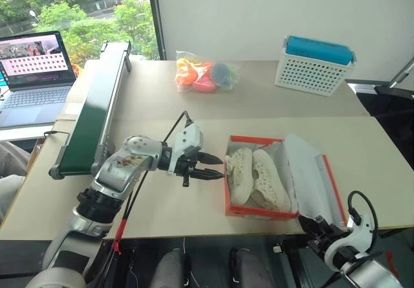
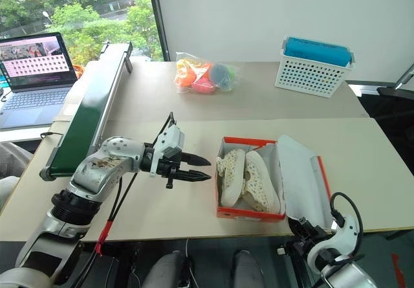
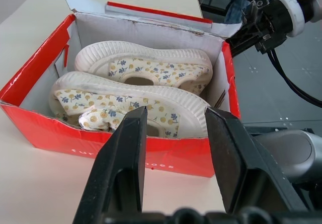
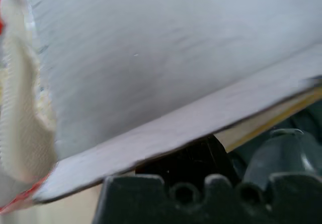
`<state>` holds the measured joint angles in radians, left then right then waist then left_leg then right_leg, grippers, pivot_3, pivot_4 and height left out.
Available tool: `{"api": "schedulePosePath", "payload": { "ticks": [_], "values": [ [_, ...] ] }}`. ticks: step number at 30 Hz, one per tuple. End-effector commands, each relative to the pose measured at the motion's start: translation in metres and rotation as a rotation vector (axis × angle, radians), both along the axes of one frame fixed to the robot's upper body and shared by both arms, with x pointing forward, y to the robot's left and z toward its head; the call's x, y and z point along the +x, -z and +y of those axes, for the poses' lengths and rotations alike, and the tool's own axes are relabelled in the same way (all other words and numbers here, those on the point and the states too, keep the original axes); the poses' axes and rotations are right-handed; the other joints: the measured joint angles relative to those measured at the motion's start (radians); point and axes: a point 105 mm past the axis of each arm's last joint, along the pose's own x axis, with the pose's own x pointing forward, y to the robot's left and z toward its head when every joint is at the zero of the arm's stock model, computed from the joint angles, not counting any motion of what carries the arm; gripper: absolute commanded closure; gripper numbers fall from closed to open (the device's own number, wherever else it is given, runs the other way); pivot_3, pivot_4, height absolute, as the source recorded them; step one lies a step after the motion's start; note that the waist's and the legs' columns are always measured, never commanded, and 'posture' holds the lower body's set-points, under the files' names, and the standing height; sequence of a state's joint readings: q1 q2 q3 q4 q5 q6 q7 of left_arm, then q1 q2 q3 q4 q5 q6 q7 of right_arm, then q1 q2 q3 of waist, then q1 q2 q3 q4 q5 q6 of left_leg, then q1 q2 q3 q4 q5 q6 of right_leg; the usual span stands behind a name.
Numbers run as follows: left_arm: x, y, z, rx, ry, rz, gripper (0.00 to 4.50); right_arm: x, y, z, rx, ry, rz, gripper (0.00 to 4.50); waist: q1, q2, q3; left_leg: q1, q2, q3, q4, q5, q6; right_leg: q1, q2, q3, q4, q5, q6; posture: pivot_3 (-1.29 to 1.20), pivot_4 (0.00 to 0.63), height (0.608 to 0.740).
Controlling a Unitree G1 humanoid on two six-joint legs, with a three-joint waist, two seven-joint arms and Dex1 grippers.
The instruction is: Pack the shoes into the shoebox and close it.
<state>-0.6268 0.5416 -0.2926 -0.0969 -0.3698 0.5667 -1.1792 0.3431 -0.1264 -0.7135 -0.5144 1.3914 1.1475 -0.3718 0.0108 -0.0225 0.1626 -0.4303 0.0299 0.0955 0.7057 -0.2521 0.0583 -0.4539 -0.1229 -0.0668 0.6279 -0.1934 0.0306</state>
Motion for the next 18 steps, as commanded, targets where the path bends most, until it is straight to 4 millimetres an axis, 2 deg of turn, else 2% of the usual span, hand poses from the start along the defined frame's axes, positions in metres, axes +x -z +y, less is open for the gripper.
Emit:
{"api": "schedulePosePath", "payload": {
  "ticks": [1,4,13,18],
  "values": [
    [-0.001,-0.014,-0.003,-0.016,0.018,-0.054,2.58,-0.006,0.012,-0.017,-0.044,0.114,0.075,4.48,0.001,0.0,0.0,0.0,0.0,0.0,0.0,0.0,0.0,0.0,0.0,0.0,0.0,0.0,0.0,0.0,0.15,0.699],
    [0.0,-0.015,-0.001,-0.013,0.013,-0.058,2.58,-0.004,0.016,-0.02,-0.053,0.166,0.082,4.48,-0.001,0.0,0.0,0.0,0.0,0.0,0.0,0.0,0.0,0.0,0.001,0.0,0.0,0.0,0.0,0.0,0.15,0.699],
    [0.002,-0.017,0.001,-0.012,-0.001,-0.068,2.58,0.013,0.01,-0.004,-0.004,0.247,-0.019,4.48,-0.006,0.0,-0.001,0.002,0.0,0.0,0.0,0.0,0.0,0.001,0.001,0.002,0.0,0.0,0.0,0.0,0.15,0.699],
    [0.002,-0.018,0.001,-0.013,-0.004,-0.072,2.58,0.027,-0.013,-0.011,-0.015,0.313,-0.147,4.48,-0.01,0.0,-0.001,0.002,0.001,0.0,0.0,0.0,0.0,0.001,0.001,0.003,0.001,0.0,0.0,0.0,0.15,0.699]
  ]
}}
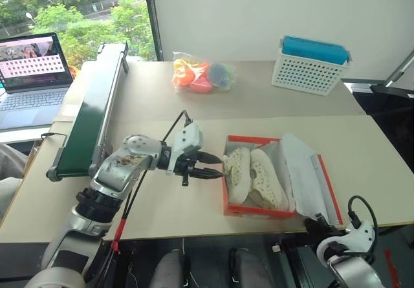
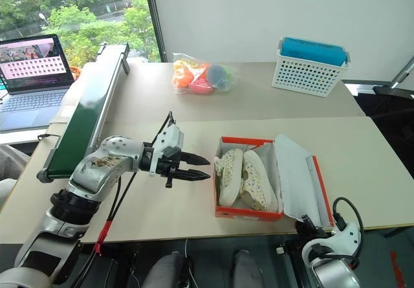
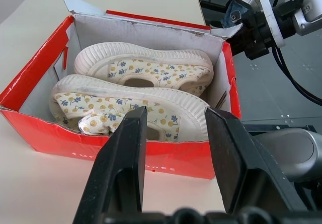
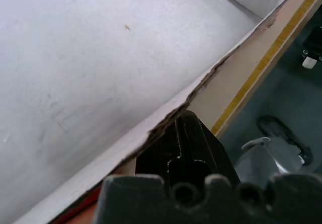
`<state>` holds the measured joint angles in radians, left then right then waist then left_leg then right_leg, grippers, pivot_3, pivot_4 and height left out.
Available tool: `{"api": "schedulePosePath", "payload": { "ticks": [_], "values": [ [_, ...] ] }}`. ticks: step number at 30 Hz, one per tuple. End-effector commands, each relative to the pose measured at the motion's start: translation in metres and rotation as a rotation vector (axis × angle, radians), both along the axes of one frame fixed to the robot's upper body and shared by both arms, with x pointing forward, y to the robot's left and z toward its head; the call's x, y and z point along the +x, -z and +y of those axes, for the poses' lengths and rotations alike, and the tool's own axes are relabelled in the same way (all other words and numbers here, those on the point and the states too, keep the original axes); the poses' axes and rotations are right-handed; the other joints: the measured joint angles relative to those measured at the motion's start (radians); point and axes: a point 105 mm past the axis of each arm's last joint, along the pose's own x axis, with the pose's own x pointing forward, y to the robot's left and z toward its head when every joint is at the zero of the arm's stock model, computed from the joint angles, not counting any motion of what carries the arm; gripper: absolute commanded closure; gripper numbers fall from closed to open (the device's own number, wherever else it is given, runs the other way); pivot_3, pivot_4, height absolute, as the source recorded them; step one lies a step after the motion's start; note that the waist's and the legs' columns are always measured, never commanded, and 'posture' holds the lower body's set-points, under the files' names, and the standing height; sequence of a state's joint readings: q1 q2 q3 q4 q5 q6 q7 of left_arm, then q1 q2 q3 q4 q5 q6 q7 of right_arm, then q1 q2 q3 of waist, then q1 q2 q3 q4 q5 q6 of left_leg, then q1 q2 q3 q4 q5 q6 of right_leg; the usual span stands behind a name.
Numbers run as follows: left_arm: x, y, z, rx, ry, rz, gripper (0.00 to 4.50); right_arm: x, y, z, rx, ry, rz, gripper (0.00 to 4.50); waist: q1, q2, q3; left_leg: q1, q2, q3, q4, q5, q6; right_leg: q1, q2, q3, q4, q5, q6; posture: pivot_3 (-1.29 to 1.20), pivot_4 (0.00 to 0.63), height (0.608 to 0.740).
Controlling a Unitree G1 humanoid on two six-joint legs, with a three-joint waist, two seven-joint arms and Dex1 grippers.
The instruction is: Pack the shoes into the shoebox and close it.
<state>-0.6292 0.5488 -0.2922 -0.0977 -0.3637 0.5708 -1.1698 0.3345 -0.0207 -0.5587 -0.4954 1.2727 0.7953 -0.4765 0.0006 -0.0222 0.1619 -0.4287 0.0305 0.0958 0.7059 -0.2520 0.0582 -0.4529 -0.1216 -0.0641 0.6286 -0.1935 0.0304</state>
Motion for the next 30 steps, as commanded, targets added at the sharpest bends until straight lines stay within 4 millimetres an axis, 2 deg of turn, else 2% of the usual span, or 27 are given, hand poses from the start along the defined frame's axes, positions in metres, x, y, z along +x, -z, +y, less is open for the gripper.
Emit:
{"api": "schedulePosePath", "payload": {
  "ticks": [1,3,9,12,14,16,17,18,20,22,25,26,30],
  "values": [
    [0.0,-0.018,-0.001,-0.023,0.013,-0.066,2.58,0.011,-0.028,-0.007,-0.043,0.049,-0.134,4.48,0.0,0.0,0.0,0.0,0.0,0.0,0.0,0.0,0.0,0.0,0.0,0.0,0.0,0.0,0.0,0.0,0.15,0.699],
    [0.0,-0.018,-0.001,-0.022,0.012,-0.068,2.58,0.017,-0.043,-0.009,-0.069,0.063,-0.215,4.48,0.0,0.0,0.0,0.0,0.0,0.0,0.0,0.0,0.0,0.0,0.0,0.0,0.0,0.0,0.0,0.0,0.15,0.699],
    [0.002,-0.02,0.0,-0.018,0.011,-0.075,2.58,0.031,-0.125,-0.007,-0.184,0.069,-0.625,4.48,-0.004,0.0,0.0,0.0,0.0,0.0,0.0,0.0,-0.001,-0.001,0.001,0.001,0.001,0.0,0.0,0.0,0.15,0.699],
    [0.003,-0.02,0.0,-0.014,0.011,-0.078,2.58,0.031,-0.147,0.0,-0.24,0.023,-0.73,4.48,-0.003,0.0,0.0,0.001,0.0,0.0,0.0,0.001,-0.001,0.0,0.001,0.0,0.002,0.0,0.0,0.0,0.15,0.699],
    [0.003,-0.021,0.0,-0.013,0.011,-0.079,2.58,0.026,-0.179,0.024,-0.287,-0.135,-0.887,4.48,-0.002,0.0,0.0,0.001,0.0,0.0,0.0,0.001,-0.001,0.0,0.001,0.001,0.001,0.0,0.0,0.0,0.15,0.699],
    [0.003,-0.021,0.0,-0.012,0.012,-0.08,2.58,0.01,-0.207,0.067,-0.338,-0.41,-1.039,4.48,-0.002,0.001,0.0,0.0,0.0,0.001,0.0,0.001,-0.001,-0.001,0.001,0.001,0.002,0.001,-0.001,0.0,0.15,0.699],
    [0.003,-0.021,0.0,-0.012,0.012,-0.081,2.58,0.004,-0.207,0.086,-0.362,-0.565,-1.047,4.48,-0.002,0.001,0.0,0.001,0.0,0.001,0.001,0.001,-0.001,0.0,0.001,0.001,0.002,0.001,-0.001,0.0,0.15,0.699],
    [0.003,-0.022,0.0,-0.011,0.012,-0.082,2.58,0.0,-0.204,0.097,-0.377,-0.661,-1.039,4.48,-0.003,0.001,0.0,0.001,0.0,0.0,0.001,0.001,-0.001,0.0,0.002,0.001,0.002,0.001,-0.001,0.0,0.15,0.699],
    [0.004,-0.023,0.0,-0.013,0.011,-0.085,2.58,0.002,-0.195,0.105,-0.412,-0.775,-0.984,4.48,-0.001,-0.001,0.0,0.002,0.001,0.0,0.002,0.001,-0.001,0.001,0.002,0.001,0.002,0.0,-0.001,0.0,0.15,0.699],
    [0.004,-0.025,0.001,-0.014,0.009,-0.088,2.58,0.014,-0.181,0.109,-0.482,-0.875,-0.887,4.48,0.0,-0.001,0.0,0.005,0.002,-0.001,0.003,0.001,-0.001,0.008,0.004,-0.001,0.0,0.0,-0.001,0.0,0.15,0.699],
    [0.002,-0.026,0.004,-0.008,0.01,-0.089,2.58,0.039,-0.159,0.112,-0.613,-0.998,-0.723,4.48,-0.002,-0.001,0.0,0.008,0.003,-0.001,0.007,0.0,0.0,0.012,0.005,0.0,-0.001,-0.003,-0.008,0.0,0.15,0.699],
    [0.001,-0.026,0.006,0.002,0.012,-0.087,2.58,0.053,-0.153,0.112,-0.657,-1.014,-0.663,4.48,-0.002,-0.001,0.0,0.008,0.002,-0.001,0.008,-0.001,0.0,0.013,0.005,0.001,-0.002,-0.003,-0.009,0.0,0.15,0.699],
    [-0.003,-0.026,0.017,0.025,0.003,-0.078,2.58,0.102,-0.151,0.11,-0.743,-0.995,-0.565,4.48,0.006,-0.001,0.001,0.005,0.003,-0.002,0.007,-0.001,0.0,0.01,0.007,0.001,-0.001,0.002,-0.011,0.0,0.15,0.699]
  ]
}}
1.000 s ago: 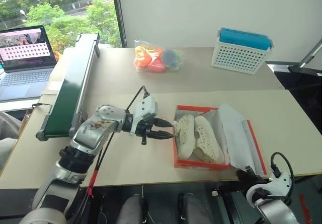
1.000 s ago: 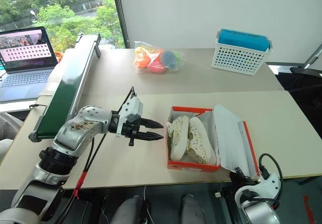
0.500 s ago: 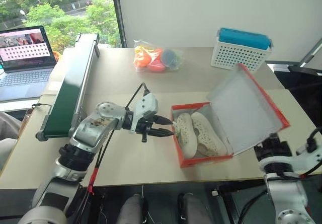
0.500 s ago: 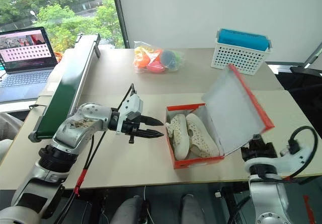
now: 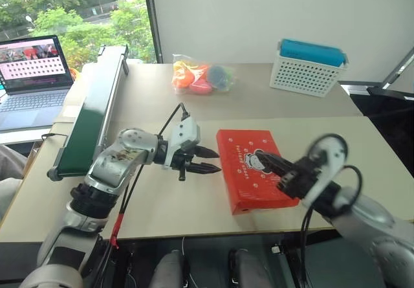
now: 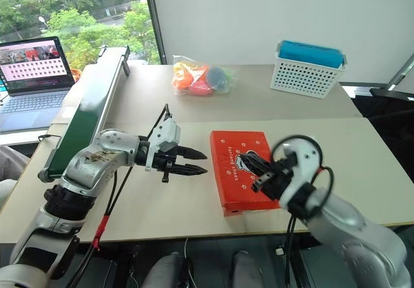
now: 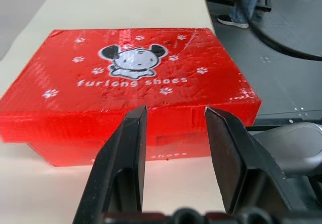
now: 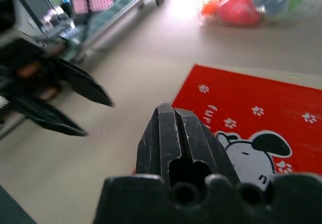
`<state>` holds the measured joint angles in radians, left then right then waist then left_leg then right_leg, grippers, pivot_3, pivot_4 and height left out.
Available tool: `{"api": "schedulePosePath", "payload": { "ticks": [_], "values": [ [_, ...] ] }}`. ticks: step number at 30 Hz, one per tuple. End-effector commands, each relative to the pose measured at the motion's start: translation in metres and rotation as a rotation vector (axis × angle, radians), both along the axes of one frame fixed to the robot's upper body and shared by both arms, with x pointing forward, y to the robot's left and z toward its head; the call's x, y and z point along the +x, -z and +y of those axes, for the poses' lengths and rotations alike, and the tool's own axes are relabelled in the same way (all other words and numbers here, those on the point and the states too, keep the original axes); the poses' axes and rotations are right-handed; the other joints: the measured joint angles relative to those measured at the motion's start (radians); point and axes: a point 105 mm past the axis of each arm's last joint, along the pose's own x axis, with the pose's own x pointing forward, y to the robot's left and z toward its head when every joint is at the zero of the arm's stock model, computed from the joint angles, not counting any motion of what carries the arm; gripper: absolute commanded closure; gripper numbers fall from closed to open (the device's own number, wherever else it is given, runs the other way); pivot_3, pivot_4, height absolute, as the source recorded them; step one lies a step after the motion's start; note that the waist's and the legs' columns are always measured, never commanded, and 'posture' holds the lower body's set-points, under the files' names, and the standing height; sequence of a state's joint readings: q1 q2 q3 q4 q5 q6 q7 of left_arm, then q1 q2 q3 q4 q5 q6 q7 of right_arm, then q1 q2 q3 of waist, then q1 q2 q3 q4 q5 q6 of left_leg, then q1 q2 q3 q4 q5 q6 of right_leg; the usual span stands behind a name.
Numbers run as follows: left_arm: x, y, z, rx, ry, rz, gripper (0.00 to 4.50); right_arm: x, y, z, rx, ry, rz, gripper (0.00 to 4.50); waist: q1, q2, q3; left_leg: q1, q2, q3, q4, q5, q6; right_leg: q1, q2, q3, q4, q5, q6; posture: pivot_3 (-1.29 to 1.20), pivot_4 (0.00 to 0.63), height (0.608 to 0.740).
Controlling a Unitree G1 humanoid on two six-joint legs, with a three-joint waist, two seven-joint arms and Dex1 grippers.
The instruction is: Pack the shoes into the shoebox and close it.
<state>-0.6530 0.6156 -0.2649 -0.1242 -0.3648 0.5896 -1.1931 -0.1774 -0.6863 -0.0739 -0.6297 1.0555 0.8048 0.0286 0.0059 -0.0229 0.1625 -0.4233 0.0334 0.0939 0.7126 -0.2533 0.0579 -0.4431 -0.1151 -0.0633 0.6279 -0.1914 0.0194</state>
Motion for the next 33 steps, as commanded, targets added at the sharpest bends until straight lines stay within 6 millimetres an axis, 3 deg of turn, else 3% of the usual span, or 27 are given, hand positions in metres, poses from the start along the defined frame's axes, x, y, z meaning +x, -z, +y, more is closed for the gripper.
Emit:
{"api": "schedulePosePath", "payload": {
  "ticks": [1,4,7,14,24,27,31,33],
  "values": [
    [-0.006,-0.013,0.004,-0.011,0.015,-0.036,2.58,0.03,0.0,0.0,-0.077,0.046,0.014,4.48,0.001,0.0,0.0,-0.001,0.0,0.0,0.0,0.0,0.0,-0.002,0.0,0.0,0.0,0.001,0.001,0.0,0.15,0.699],
    [-0.006,-0.01,0.008,0.002,0.003,-0.037,2.58,0.045,0.003,0.015,-0.1,0.003,0.042,4.48,0.007,0.0,0.0,-0.002,0.0,0.0,0.001,0.0,0.0,-0.002,0.001,-0.001,0.001,0.001,0.002,0.0,0.15,0.699],
    [-0.007,-0.01,0.01,0.002,-0.008,-0.039,2.58,0.055,0.023,0.024,-0.162,-0.03,0.127,4.48,0.007,0.0,0.0,-0.003,0.0,0.0,0.002,0.0,0.0,-0.002,0.0,-0.001,0.001,0.001,0.002,0.0,0.15,0.699],
    [-0.008,-0.009,0.013,-0.002,-0.043,-0.044,2.58,0.045,0.056,0.026,-0.254,-0.141,0.332,4.48,0.004,0.0,0.0,-0.002,-0.001,-0.001,0.003,-0.001,0.001,0.001,0.001,0.0,0.001,0.001,0.002,0.0,0.15,0.699],
    [-0.009,-0.01,0.011,-0.023,-0.074,-0.049,2.58,0.06,0.079,0.015,-0.303,-0.06,0.372,4.48,0.0,0.0,0.0,0.002,0.0,-0.002,0.002,-0.001,0.001,0.004,0.002,0.0,0.001,0.0,0.003,0.0,0.15,0.699],
    [-0.004,-0.009,0.012,-0.047,-0.121,-0.049,2.58,0.068,0.061,0.009,-0.283,-0.016,0.271,4.48,0.0,0.0,0.0,0.003,0.0,-0.002,0.002,-0.001,0.001,0.005,0.001,0.0,0.001,0.0,0.003,0.0,0.15,0.699],
    [0.02,-0.018,0.021,-0.191,-0.332,-0.074,2.58,0.066,0.001,-0.012,-0.216,0.031,0.008,4.48,0.007,0.0,0.0,0.001,0.0,-0.002,0.003,-0.001,0.001,0.004,0.001,0.0,0.001,0.0,0.004,0.0,0.15,0.699],
    [0.03,-0.017,0.029,-0.233,-0.442,-0.085,2.58,0.065,-0.02,-0.028,-0.192,0.081,-0.067,4.48,0.009,0.0,0.0,-0.002,-0.001,-0.003,0.003,-0.001,0.001,0.002,0.0,-0.001,0.001,0.001,0.003,0.0,0.15,0.699]
  ]
}}
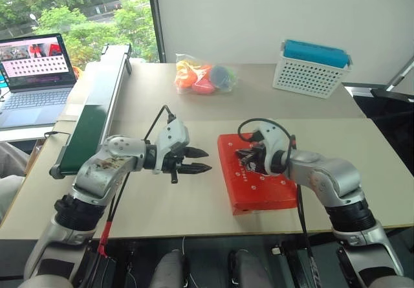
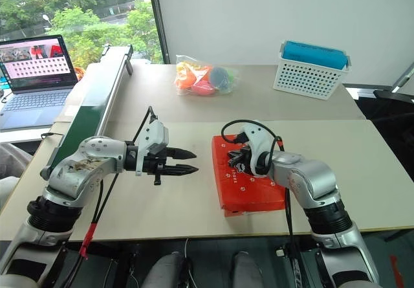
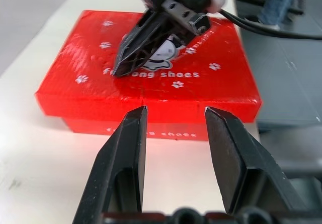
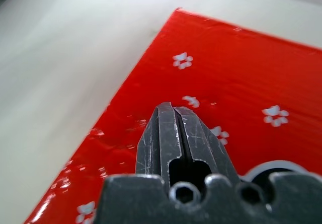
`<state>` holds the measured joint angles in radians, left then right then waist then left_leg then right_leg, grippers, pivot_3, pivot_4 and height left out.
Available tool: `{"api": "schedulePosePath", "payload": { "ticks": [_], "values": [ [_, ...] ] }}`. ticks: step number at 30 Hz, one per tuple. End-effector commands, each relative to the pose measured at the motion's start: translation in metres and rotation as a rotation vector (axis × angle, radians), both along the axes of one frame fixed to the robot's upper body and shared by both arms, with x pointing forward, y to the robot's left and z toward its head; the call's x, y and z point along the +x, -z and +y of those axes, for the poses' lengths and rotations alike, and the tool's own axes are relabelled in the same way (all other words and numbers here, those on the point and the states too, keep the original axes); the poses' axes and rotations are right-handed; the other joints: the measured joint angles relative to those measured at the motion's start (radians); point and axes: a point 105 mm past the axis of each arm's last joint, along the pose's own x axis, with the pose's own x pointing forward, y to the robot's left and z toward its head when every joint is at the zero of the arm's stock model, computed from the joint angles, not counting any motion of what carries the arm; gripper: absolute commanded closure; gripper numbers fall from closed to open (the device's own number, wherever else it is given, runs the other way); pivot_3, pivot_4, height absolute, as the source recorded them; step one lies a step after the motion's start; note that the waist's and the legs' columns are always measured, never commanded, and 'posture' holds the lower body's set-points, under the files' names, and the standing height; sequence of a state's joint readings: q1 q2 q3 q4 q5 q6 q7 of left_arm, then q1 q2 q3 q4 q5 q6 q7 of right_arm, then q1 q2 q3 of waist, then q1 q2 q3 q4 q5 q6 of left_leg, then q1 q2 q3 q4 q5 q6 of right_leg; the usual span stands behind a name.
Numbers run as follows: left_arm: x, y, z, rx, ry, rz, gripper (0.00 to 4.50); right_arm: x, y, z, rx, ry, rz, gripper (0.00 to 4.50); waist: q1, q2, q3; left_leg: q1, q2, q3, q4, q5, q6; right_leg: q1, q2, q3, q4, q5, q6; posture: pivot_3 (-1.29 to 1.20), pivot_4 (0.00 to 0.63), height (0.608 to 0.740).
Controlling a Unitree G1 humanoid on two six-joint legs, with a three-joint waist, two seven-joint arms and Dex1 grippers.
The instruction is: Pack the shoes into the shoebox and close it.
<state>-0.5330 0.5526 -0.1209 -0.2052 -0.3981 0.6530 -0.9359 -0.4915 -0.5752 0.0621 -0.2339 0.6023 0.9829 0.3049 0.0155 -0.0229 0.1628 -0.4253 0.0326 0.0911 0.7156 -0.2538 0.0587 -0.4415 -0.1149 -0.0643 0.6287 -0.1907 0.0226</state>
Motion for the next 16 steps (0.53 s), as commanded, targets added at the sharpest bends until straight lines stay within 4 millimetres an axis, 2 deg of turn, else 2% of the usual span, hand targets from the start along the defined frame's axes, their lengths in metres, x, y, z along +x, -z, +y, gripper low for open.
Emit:
{"api": "schedulePosePath", "payload": {
  "ticks": [1,4,7,10,12,16],
  "values": [
    [0.017,-0.012,0.016,-0.088,-0.191,-0.061,2.58,0.0,-0.059,-0.033,0.033,0.086,-0.241,4.48,-0.002,0.0,0.0,0.0,0.0,0.001,0.0,0.0,0.0,0.0,0.0,0.0,0.0,0.0,0.0,0.0,0.15,0.699],
    [0.025,-0.009,0.025,-0.139,-0.315,-0.066,2.58,-0.001,-0.065,-0.059,-0.019,0.17,-0.28,4.48,-0.004,0.0,0.0,0.001,0.0,0.001,-0.001,0.0,0.0,0.0,0.0,0.0,0.0,0.0,0.001,0.0,0.15,0.699],
    [0.044,0.002,0.051,-0.214,-0.598,-0.088,2.58,0.005,-0.051,-0.119,-0.173,0.409,-0.286,4.48,-0.003,-0.001,0.0,0.002,0.0,0.001,-0.001,0.0,0.0,0.001,0.0,0.0,0.0,0.0,0.001,0.0,0.15,0.699],
    [0.051,0.006,0.068,-0.296,-0.786,-0.079,2.58,0.006,-0.038,-0.151,-0.215,0.542,-0.278,4.48,-0.002,-0.001,0.0,0.002,-0.001,0.001,0.0,0.0,0.0,0.002,-0.001,0.0,-0.001,0.0,0.001,0.0,0.15,0.699],
    [0.052,0.01,0.08,-0.328,-0.9,-0.076,2.58,0.005,-0.028,-0.167,-0.264,0.598,-0.276,4.48,-0.003,-0.001,0.0,0.001,-0.001,0.001,0.0,0.0,0.0,0.001,-0.001,0.001,-0.001,0.0,0.001,0.0,0.15,0.699],
    [0.048,0.01,0.092,-0.346,-1.002,-0.114,2.58,0.003,-0.022,-0.18,-0.259,0.663,-0.302,4.48,-0.006,-0.001,0.0,0.001,0.0,0.002,-0.001,0.0,0.0,0.0,0.0,0.001,0.0,0.0,0.0,0.0,0.15,0.699]
  ]
}}
